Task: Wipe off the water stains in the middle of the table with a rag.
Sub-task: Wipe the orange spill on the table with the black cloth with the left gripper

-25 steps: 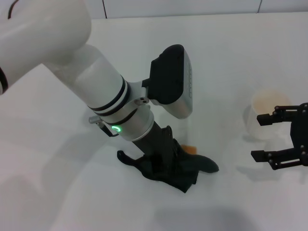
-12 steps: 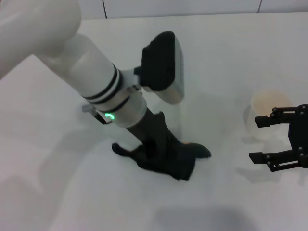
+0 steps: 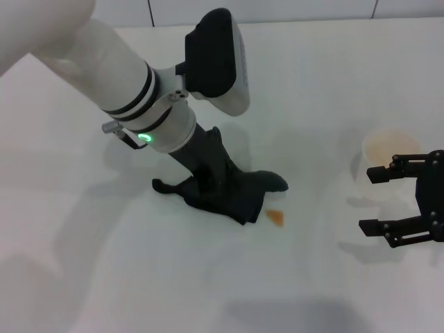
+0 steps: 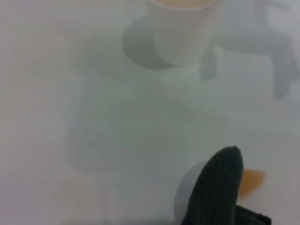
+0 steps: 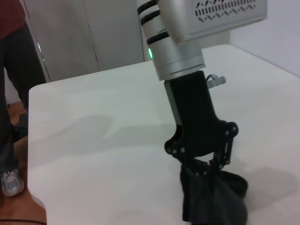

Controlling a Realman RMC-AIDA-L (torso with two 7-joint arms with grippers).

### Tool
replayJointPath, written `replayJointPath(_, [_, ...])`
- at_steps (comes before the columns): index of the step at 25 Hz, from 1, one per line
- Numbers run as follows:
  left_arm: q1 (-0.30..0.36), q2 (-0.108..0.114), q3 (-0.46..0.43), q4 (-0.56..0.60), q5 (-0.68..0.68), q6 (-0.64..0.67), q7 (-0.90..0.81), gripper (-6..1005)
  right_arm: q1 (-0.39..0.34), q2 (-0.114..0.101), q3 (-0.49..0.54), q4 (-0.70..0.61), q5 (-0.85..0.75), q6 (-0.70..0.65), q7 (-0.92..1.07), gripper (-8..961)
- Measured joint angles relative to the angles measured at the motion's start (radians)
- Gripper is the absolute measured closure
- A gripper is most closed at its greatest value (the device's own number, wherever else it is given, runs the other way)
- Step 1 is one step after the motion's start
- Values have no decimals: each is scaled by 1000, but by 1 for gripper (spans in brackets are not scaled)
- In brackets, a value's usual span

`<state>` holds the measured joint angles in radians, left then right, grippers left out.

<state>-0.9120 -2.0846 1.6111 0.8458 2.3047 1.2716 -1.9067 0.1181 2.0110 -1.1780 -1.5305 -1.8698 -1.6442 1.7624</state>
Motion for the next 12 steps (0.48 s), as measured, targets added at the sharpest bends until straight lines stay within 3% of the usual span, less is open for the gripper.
replayJointPath(4, [-10,-5,10,0,-3,-10,0,909,0,0,1,-1,0,-2,0,129])
replayJointPath(12, [-10,-8,125,-4,-98,-64,1,907,0,0,4,-2,1,-9,0,129])
